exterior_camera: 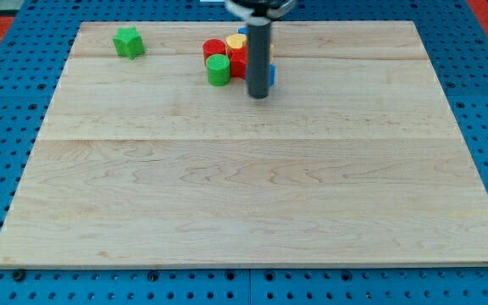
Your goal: Push the blue triangle to the right of the green star
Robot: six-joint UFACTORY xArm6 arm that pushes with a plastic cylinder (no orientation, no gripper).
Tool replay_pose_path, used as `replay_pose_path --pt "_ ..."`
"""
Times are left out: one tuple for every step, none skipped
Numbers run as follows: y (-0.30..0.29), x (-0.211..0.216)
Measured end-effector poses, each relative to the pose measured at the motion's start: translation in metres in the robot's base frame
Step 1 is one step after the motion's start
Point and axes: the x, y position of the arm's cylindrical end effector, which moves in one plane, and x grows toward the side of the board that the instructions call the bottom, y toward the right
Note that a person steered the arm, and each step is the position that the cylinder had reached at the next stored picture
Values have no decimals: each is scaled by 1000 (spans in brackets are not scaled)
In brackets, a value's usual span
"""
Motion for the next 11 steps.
replay_pose_path --pt "9 -18" --pt "17 -28" --pt "44 -30" --pt "77 -62" --pt "32 -90" --pt "21 -123" --pt "-14 -137" --pt "-98 -128" --pt "-134 -131" --pt "-44 -147" --pt "44 -129"
